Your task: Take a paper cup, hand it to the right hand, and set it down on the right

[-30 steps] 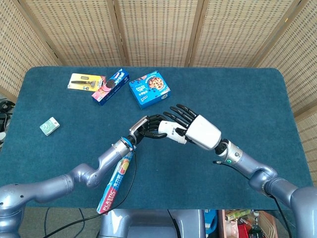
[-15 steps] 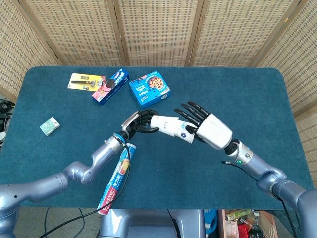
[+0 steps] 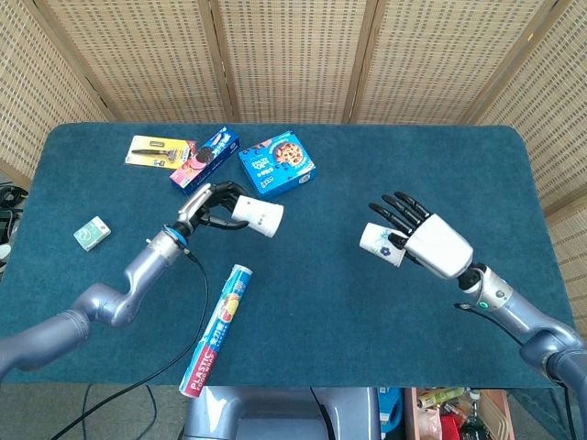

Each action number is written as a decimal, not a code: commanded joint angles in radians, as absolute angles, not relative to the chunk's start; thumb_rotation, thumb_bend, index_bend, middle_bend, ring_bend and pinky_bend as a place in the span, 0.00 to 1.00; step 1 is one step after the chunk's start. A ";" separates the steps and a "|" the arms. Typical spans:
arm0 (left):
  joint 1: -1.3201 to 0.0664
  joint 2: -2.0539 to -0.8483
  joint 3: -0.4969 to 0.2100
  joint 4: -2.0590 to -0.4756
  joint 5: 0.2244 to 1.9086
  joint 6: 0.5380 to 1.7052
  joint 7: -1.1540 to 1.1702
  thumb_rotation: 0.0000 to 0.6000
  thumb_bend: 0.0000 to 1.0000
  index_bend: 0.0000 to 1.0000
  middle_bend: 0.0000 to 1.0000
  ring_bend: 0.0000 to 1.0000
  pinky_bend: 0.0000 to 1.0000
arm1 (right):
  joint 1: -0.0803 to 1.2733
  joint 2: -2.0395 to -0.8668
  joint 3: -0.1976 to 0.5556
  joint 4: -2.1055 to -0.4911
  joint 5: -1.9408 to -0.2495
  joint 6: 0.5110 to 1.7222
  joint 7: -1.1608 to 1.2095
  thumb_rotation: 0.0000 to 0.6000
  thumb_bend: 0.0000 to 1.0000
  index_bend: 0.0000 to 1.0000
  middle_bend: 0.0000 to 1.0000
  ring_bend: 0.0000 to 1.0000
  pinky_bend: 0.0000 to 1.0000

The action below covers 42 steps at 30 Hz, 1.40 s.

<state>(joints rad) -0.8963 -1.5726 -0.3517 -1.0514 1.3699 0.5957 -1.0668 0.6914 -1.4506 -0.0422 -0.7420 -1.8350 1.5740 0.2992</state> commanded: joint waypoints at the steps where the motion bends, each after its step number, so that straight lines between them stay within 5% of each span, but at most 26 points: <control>1: -0.877 -1.490 -0.267 -0.990 1.438 0.663 -0.815 1.00 0.20 0.48 0.44 0.43 0.40 | 0.678 -1.471 -0.073 -0.702 -1.849 1.543 0.293 1.00 0.54 0.73 0.17 0.00 0.18; 15: -0.811 -1.459 -0.177 -1.015 1.388 0.772 -0.243 1.00 0.20 0.48 0.44 0.44 0.40 | 0.683 -1.541 -0.100 -0.722 -1.858 1.486 0.266 1.00 0.54 0.70 0.17 0.02 0.19; 18: -0.805 -1.459 -0.171 -1.030 1.371 0.772 -0.209 1.00 0.20 0.46 0.38 0.39 0.37 | 0.685 -1.544 -0.099 -0.729 -1.852 1.467 0.246 1.00 0.31 0.40 0.14 0.03 0.19; 20: -0.802 -1.446 -0.167 -1.055 1.354 0.752 -0.200 1.00 0.20 0.25 0.17 0.19 0.22 | 0.683 -1.542 -0.090 -0.747 -1.838 1.455 0.227 1.00 0.05 0.12 0.05 0.01 0.17; 22: -0.800 -1.425 -0.169 -1.086 1.336 0.737 -0.198 1.00 0.20 0.04 0.02 0.03 0.06 | 0.680 -1.538 -0.076 -0.773 -1.823 1.460 0.222 1.00 0.00 0.02 0.01 0.00 0.14; 31: -0.679 -1.274 -0.210 -1.308 1.251 0.895 -0.221 1.00 0.19 0.00 0.00 0.00 0.00 | 0.583 -1.413 0.021 -1.052 -1.690 1.556 0.185 1.00 0.00 0.00 0.00 0.00 0.08; 42: -0.387 -1.176 -0.134 -1.534 1.191 1.247 -0.113 1.00 0.19 0.00 0.00 0.00 0.00 | 0.304 -1.290 -0.006 -1.313 -1.489 1.628 0.151 1.00 0.00 0.00 0.00 0.00 0.00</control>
